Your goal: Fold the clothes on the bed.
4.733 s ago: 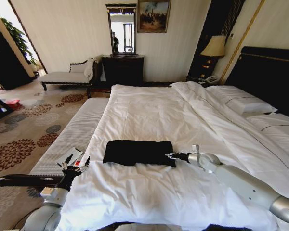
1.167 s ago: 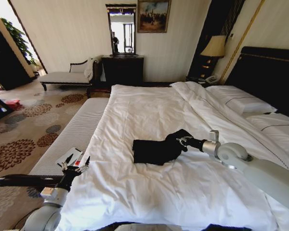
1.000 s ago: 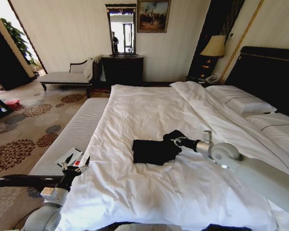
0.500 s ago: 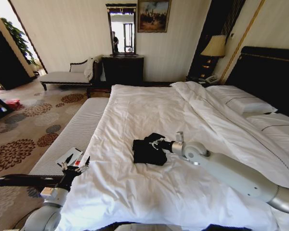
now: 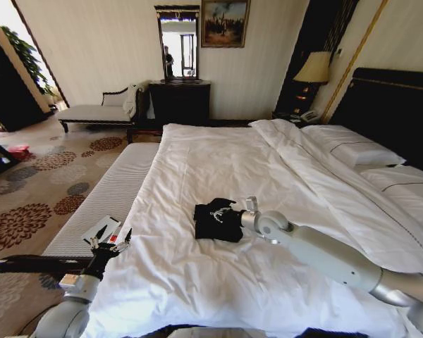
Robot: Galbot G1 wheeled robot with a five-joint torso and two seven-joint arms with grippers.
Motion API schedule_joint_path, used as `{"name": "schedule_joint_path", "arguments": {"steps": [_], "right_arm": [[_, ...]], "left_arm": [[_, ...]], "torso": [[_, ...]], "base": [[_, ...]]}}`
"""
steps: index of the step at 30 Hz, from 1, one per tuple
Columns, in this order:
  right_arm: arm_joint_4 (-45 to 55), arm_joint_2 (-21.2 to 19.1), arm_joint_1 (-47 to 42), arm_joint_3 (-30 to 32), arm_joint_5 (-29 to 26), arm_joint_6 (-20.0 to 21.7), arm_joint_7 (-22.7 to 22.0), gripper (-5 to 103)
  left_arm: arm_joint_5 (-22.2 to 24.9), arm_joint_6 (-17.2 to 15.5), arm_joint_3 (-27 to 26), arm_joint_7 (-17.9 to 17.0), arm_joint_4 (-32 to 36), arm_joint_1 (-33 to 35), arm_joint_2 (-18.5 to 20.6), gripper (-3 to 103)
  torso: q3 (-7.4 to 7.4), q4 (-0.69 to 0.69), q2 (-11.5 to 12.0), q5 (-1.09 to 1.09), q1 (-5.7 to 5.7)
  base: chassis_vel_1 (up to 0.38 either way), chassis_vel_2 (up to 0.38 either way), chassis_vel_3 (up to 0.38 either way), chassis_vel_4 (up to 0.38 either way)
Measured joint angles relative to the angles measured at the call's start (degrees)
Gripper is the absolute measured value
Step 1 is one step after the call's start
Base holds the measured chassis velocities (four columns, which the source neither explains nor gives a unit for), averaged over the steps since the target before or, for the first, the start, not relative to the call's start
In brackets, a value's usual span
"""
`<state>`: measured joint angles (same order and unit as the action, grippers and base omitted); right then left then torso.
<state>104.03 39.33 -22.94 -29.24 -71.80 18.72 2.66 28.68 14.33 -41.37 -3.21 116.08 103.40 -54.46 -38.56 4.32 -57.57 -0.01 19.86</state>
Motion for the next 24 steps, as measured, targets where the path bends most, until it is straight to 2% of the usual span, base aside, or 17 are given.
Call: {"name": "schedule_joint_path", "arguments": {"steps": [3,4,6,7,9,12,13,15,17,18,19,21,24], "right_arm": [[1.25,-0.20,1.33,-0.66,0.69,-0.46,0.44,40],[1.25,-0.20,1.33,-0.66,0.69,-0.46,0.44,40],[1.40,-0.32,1.66,-0.95,1.18,-0.66,1.01,51],[1.45,-0.39,1.74,-1.06,1.37,-0.67,1.28,51],[1.38,-0.90,1.85,-1.76,3.34,-0.61,2.46,63],[1.00,-1.31,1.48,-2.06,5.33,-0.62,3.53,68],[0.92,-1.59,0.31,-1.50,6.06,-0.66,4.03,78],[1.00,-1.82,-0.89,-0.29,6.22,-0.79,4.37,78],[1.57,-2.59,-2.94,2.50,6.31,-1.25,5.38,89],[1.93,-3.11,-3.80,4.01,6.30,-1.43,5.95,89],[2.62,-4.31,-5.70,7.28,6.22,-1.85,6.83,98],[2.86,-4.84,-6.62,8.80,6.20,-2.01,7.05,98],[2.14,-6.06,-10.91,14.51,7.71,-2.86,6.55,100]], "left_arm": [[0.00,0.00,0.00,0.00,0.00,0.00,0.00,100],[0.00,0.00,0.00,0.00,0.00,0.00,0.00,100],[0.00,0.00,0.00,0.00,0.00,-0.01,0.00,100],[0.00,0.00,0.00,0.00,0.00,0.00,0.00,100],[0.00,0.00,0.00,0.00,0.00,0.00,0.00,100],[0.00,0.00,0.00,0.00,0.00,0.00,0.00,100],[0.00,0.00,0.00,0.00,0.00,0.00,0.00,100],[0.00,0.00,0.00,0.00,0.00,0.00,0.00,100],[0.00,0.00,0.00,0.00,0.00,0.00,0.00,100],[0.00,0.00,0.00,0.00,0.00,-0.01,0.00,100],[0.00,0.00,0.00,0.00,0.00,0.00,0.00,100],[0.00,0.00,0.00,0.00,0.00,0.00,0.00,100],[0.00,0.00,0.00,0.00,0.00,0.00,0.00,100]], "torso": [[0.00,0.00,0.00,0.00,0.00],[0.00,0.00,0.00,0.00,0.00],[0.00,-0.01,0.00,0.00,0.00],[0.00,-0.01,0.00,0.01,0.00],[0.00,-0.01,0.00,0.01,0.00],[0.01,-0.01,0.00,0.00,0.00],[0.00,-0.01,0.00,0.01,0.00],[0.00,0.00,0.00,0.02,0.00],[0.00,0.00,0.00,0.03,0.00],[0.00,-0.01,0.00,0.02,0.00],[0.01,-0.01,0.00,0.02,0.00],[0.01,0.00,0.00,0.01,0.00],[0.01,0.02,-0.01,0.01,-0.01]], "base": [[0.000,0.000,0.000,0.000],[0.000,0.000,0.000,0.000],[0.000,0.000,0.000,0.000],[0.000,0.000,0.000,0.000],[0.000,0.000,0.000,0.000],[0.000,0.000,0.000,0.000],[0.000,0.000,0.000,0.000],[0.000,0.000,0.000,0.000],[0.000,0.000,0.000,0.000],[0.000,0.000,0.000,0.000],[0.000,0.000,0.000,0.000],[0.000,0.000,0.000,0.000],[0.000,0.000,0.000,0.000]]}}
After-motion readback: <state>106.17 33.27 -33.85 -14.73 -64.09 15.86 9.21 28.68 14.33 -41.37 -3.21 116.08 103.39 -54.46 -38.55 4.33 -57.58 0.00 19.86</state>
